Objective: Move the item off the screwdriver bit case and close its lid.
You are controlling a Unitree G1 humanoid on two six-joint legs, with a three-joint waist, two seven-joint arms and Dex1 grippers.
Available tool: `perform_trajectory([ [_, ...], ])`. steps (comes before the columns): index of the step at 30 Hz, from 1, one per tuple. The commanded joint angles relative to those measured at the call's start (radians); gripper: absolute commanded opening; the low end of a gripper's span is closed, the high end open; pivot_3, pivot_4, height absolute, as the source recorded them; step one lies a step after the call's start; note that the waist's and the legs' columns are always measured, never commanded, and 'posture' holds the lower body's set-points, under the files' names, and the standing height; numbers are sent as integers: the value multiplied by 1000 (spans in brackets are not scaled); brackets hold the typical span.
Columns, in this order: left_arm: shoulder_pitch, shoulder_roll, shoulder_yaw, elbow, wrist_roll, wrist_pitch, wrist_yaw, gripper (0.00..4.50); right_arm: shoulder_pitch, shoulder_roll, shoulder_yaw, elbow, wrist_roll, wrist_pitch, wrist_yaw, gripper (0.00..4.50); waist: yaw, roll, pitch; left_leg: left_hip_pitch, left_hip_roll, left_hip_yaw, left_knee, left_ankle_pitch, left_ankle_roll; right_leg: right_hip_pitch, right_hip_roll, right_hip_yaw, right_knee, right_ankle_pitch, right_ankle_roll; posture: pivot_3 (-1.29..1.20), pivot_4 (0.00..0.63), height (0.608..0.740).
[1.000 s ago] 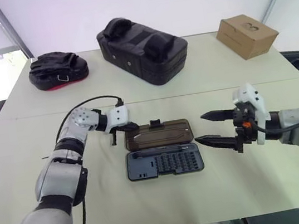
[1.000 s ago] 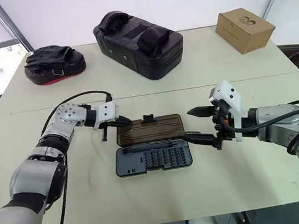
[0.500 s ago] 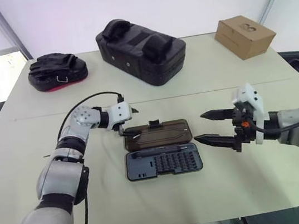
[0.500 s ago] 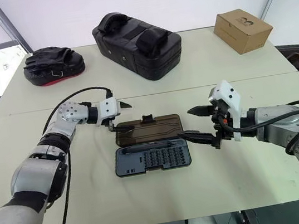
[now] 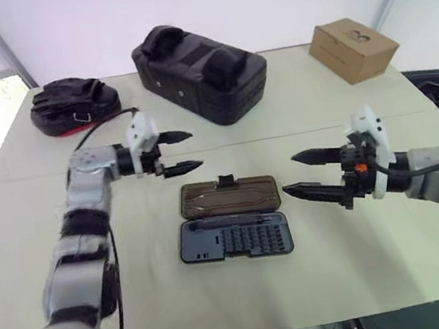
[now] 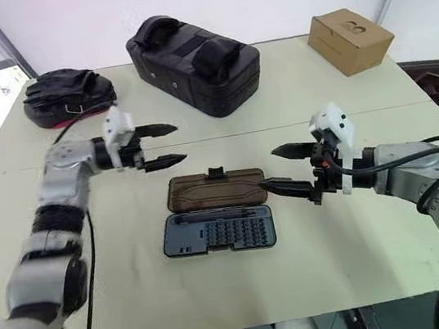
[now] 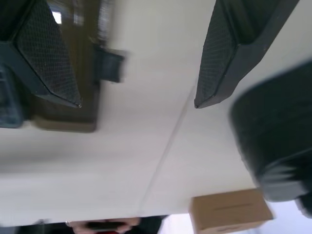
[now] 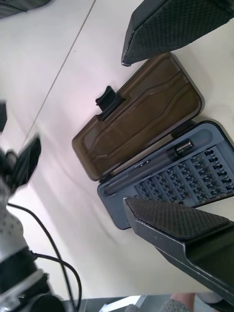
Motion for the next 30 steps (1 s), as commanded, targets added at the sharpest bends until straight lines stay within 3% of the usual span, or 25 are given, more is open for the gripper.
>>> perform_trajectory([
  [1, 177, 90, 4, -409, -119, 236, 23, 3850, -34, 5, 15, 23, -16, -28, 26, 4500, -2, 0, 0, 0, 0, 0, 0, 0, 0, 0, 0, 0, 0, 0, 0, 0, 150, 740],
  [4, 388, 167, 28, -673, -191, 372, 73, 3850, -63, 9, 49, 65, -48, -49, 52, 4500, 3, 0, 1, 0, 0, 0, 0, 0, -1, -1, -1, 1, -2, 0, 0, 0, 150, 740],
  [7, 530, 196, 53, -810, -232, 424, 142, 3039, -104, 17, 85, 118, -85, -70, 79, 4500, 11, 1, 1, 2, 0, 0, 0, 1, -1, 1, -1, 1, -1, 0, -1, 0, 150, 740],
  [13, 686, 223, -30, -898, -146, 331, 206, 28, -206, 39, 212, 238, -255, -149, 97, 4500, 6, 1, 1, 5, 0, 1, 0, 1, -2, 3, -1, 1, -1, 0, -2, 0, 150, 740],
  [18, 708, 207, -101, -825, -27, 224, 293, 28, -286, 66, 344, 330, -411, -200, 104, 4500, 5, 1, 1, 6, 0, 2, 0, 1, -2, 3, -1, 1, -1, 0, -2, 0, 150, 740],
  [30, 673, 150, -122, -684, 12, 136, 375, 28, -308, 160, 392, 423, -555, -319, 141, 4500, 6, 2, 1, 6, -1, 2, -1, 1, -2, 3, -1, 1, -1, 1, -2, 0, 150, 740],
])
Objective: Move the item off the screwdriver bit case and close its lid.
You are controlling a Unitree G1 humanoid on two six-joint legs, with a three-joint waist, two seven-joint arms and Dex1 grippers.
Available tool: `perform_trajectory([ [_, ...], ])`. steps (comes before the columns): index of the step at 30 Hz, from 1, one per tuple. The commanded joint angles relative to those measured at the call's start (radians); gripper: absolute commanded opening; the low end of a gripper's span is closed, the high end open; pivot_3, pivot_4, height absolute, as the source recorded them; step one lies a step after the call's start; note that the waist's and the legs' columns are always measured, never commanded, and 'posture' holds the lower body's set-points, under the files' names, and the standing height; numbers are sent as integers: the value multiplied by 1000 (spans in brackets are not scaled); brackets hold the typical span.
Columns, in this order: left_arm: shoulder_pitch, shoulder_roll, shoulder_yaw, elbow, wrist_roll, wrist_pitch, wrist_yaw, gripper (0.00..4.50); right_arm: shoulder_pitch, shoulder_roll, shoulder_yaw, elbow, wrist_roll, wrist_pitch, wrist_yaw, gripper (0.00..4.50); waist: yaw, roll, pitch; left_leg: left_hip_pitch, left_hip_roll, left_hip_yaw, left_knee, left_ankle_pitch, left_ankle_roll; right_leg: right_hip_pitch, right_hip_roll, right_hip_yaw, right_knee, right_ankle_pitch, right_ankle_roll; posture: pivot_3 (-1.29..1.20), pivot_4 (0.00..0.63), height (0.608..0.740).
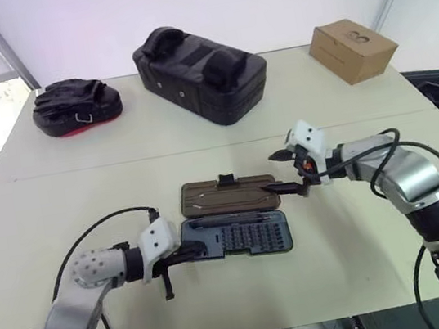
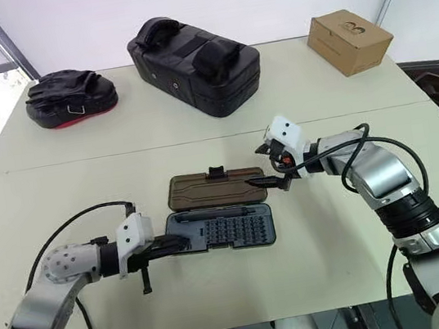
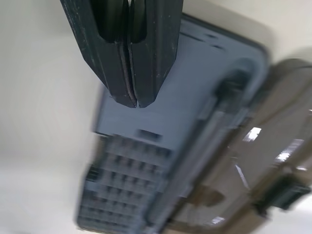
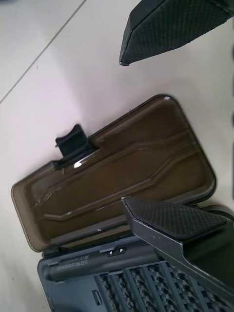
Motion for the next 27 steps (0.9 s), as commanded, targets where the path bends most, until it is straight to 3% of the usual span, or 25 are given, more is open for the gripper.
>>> perform_trajectory([
  [1, -4, 3, 1, 28, 12, -44, 5, 28, -23, 10, -27, 7, -20, -27, 7, 4500, -1, 0, 0, 0, 0, 0, 0, 0, 0, 0, 0, 0, 0, 0, 0, 0, 150, 740],
  [20, 43, 43, -62, 43, 40, -59, 9, 28, -172, 123, 138, 379, -309, -155, 65, 4500, -4, 3, -1, 3, 0, 1, -1, 0, 0, 1, 0, 1, 1, 0, -1, 0, 150, 740],
  [23, 52, 39, -61, 26, 34, -49, 26, 0, -180, 132, 146, 405, -326, -151, 85, 3618, -4, 3, -2, 4, 0, 2, -1, 0, 0, 2, 0, 1, 1, 0, -1, 0, 150, 740],
  [27, 64, 33, -63, 2, 27, -32, 50, 0, -174, 138, 146, 410, -338, -141, 104, 1513, -4, 4, -2, 5, 0, 2, -1, 0, 0, 3, 1, 1, 1, 0, -1, 0, 150, 740],
])
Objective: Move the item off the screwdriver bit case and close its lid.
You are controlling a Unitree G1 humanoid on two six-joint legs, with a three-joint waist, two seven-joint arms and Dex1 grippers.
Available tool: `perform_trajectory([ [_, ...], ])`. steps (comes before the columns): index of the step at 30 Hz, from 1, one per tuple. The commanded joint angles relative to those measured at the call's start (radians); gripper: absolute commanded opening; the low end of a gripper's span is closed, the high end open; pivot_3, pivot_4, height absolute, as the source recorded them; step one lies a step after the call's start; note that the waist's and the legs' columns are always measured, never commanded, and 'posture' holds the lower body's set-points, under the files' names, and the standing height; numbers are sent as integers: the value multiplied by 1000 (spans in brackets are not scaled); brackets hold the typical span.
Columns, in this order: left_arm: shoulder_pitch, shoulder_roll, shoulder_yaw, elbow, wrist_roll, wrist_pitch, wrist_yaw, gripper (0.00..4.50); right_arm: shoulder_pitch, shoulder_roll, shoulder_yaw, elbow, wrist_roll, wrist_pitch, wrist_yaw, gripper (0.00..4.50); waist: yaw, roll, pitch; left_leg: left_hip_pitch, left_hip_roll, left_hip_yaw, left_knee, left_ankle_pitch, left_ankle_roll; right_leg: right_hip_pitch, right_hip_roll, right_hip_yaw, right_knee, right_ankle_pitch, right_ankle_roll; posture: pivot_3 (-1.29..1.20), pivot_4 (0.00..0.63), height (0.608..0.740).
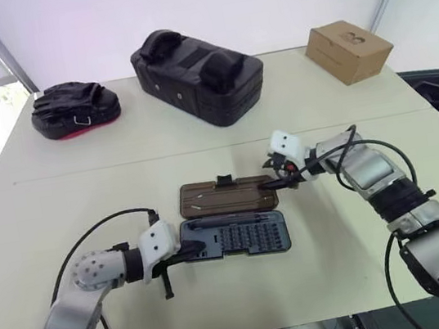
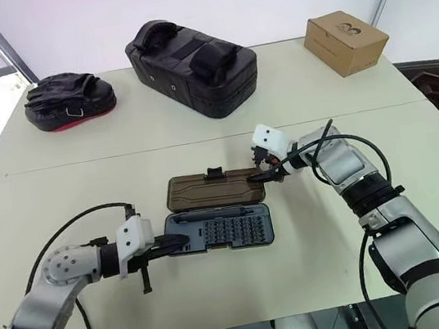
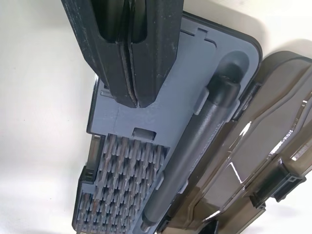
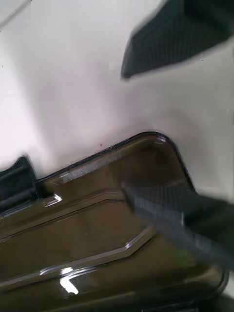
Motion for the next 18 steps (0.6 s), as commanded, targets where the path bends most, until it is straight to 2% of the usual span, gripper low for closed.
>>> perform_trajectory([
  [1, 28, 1, -27, -3, 20, 43, 17, 0, 5, 2, 12, 18, -33, 17, 9, 869, 1, 0, 0, 0, 0, 0, 0, 0, 0, 0, 0, 0, 0, 0, 0, 0, 150, 740],
  [3, 30, -1, -26, -13, 16, 52, 25, 0, 9, 6, 9, 17, -35, 23, 17, 42, 1, 0, -2, 0, 0, 0, 0, 0, 0, 0, 0, 0, 0, 0, 0, 0, 150, 740],
  [8, 28, -7, -24, -27, 9, 72, 40, 0, 25, 14, 3, 8, -47, 21, 27, 42, 0, 0, -5, 2, 1, -1, 0, 0, 0, 2, 1, -1, 0, 0, -1, 0, 150, 740],
  [18, 29, -19, -20, -41, -12, 108, 48, 0, 34, 10, -91, -51, -39, -150, -12, 42, -2, 0, -6, 2, 1, -1, 0, 0, 0, 2, 1, -1, 0, 0, -1, 0, 150, 740],
])
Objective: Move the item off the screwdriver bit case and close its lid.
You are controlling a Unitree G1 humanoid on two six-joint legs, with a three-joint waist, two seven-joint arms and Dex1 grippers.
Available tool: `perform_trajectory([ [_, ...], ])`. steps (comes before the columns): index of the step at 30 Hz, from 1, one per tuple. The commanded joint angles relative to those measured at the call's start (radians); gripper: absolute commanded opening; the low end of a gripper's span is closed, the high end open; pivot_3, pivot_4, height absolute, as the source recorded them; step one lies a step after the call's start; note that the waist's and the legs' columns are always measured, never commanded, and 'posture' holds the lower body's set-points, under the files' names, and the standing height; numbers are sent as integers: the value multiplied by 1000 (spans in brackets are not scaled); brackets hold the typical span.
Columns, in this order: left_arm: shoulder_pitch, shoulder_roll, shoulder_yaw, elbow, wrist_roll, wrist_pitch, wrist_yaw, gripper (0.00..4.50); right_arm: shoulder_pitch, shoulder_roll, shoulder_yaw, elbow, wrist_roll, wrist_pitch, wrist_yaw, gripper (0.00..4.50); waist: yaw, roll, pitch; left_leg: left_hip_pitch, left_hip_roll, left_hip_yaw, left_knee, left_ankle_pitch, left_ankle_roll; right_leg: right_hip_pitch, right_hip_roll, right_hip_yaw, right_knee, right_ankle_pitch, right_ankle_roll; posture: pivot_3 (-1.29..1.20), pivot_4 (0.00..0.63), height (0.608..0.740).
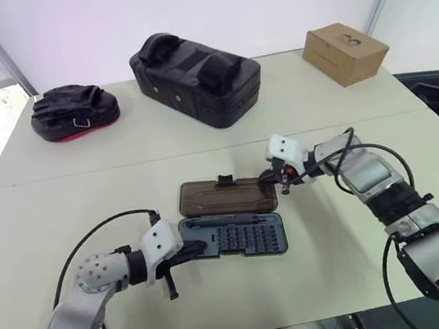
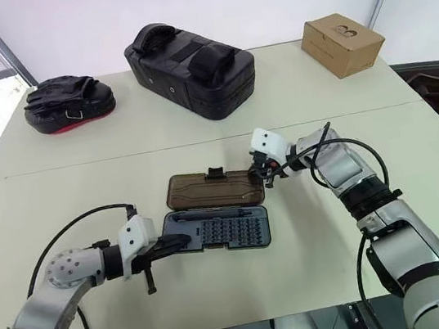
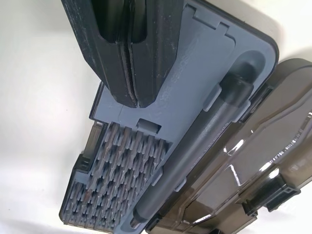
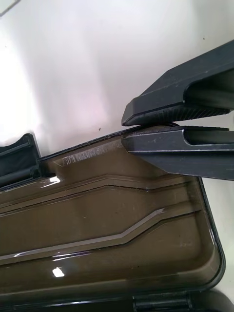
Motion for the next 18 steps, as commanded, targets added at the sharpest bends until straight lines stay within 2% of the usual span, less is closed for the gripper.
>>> perform_trajectory([
  [1, 17, -2, -17, -2, -6, 34, 3, 0, -4, -9, -67, -62, 16, -70, -31, 42, -1, 0, 0, 0, 0, 0, 0, 0, 0, 0, 0, 0, 0, 0, 0, 0, 150, 740],
  [11, 14, -7, -15, 0, -22, 52, 0, 0, 40, -75, -133, -225, 3, -111, -65, 42, 5, 1, 1, -2, 0, 0, 0, 0, 0, -1, -1, 0, -1, 0, 0, 0, 150, 740],
  [18, -50, -35, 60, -92, -179, 153, 2, 0, 101, -85, -135, -287, 9, -109, -91, 42, 4, 1, 2, -3, 0, 0, 0, 0, 0, -2, -1, 0, -1, -1, -1, 0, 150, 740],
])
